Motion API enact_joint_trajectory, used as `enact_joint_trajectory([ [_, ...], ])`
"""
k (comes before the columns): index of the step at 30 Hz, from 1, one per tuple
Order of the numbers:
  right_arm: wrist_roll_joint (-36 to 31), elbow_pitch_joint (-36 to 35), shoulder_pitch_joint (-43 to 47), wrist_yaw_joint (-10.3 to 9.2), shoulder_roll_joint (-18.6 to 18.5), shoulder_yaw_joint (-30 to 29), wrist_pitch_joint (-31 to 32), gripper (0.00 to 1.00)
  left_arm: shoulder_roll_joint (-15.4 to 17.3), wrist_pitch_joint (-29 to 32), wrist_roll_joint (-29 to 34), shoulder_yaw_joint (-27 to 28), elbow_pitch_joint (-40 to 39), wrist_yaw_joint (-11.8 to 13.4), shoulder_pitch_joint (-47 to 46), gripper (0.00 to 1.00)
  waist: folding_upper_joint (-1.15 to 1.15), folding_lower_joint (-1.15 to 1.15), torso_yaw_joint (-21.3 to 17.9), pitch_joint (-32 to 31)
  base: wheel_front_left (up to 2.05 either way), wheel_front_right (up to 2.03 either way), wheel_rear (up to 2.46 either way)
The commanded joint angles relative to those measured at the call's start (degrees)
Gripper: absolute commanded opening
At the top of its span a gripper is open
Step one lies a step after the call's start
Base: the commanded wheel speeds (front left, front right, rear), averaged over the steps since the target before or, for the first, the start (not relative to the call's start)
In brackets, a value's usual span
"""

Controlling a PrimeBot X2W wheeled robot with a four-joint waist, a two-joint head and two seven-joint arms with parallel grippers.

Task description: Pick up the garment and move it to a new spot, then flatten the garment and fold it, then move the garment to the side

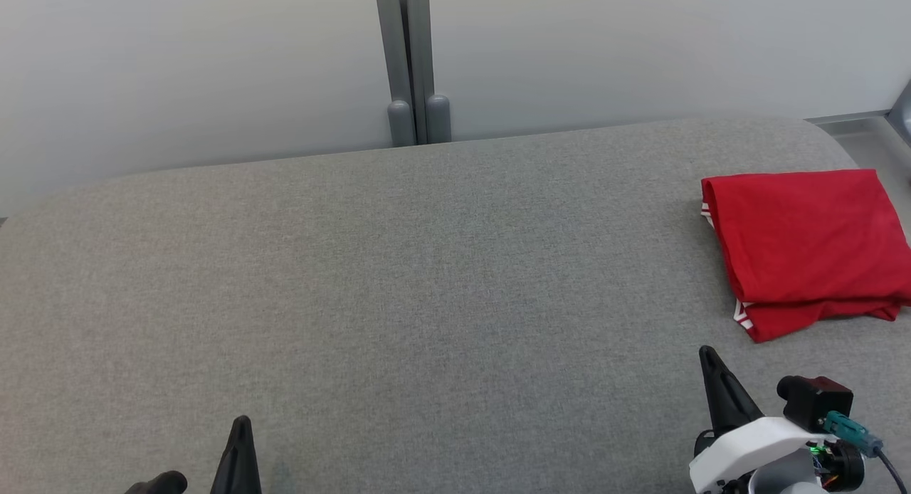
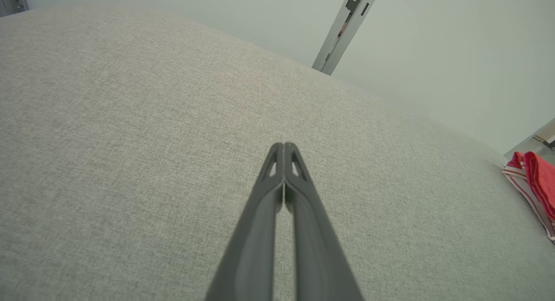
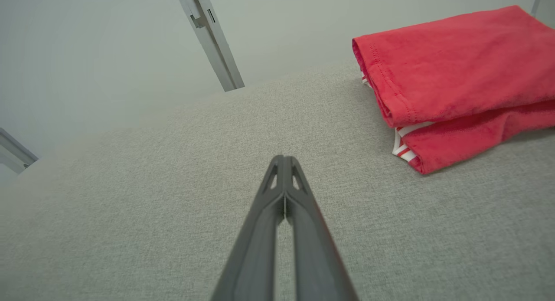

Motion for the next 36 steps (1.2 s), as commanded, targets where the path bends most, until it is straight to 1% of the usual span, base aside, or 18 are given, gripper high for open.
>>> enact_joint_trajectory([
  [1, 2.8, -1.3, -1.3, -0.01, -0.2, -0.4, 0.6, 0.00, 0.2, 0.5, -2.5, 0.5, -0.8, -0.3, -1.9, 0.00, 0.00, 0.00, 0.0, 0.0, 0.00, 0.00, 0.00],
  [19, 19.4, -2.8, -1.8, -0.02, -0.3, -1.8, 4.9, 0.00, 0.3, 4.9, -17.0, 2.8, -0.7, -0.9, -4.9, 0.00, 0.00, 0.00, 0.1, 0.3, 0.00, 0.00, 0.00],
  [36, 32.3, -3.9, -2.2, -0.03, -0.4, -3.0, 8.3, 0.00, 0.4, 8.3, -28.4, 4.6, -0.6, -1.5, -7.3, 0.00, 0.00, 0.00, 0.2, 0.5, 0.00, 0.00, 0.00],
])
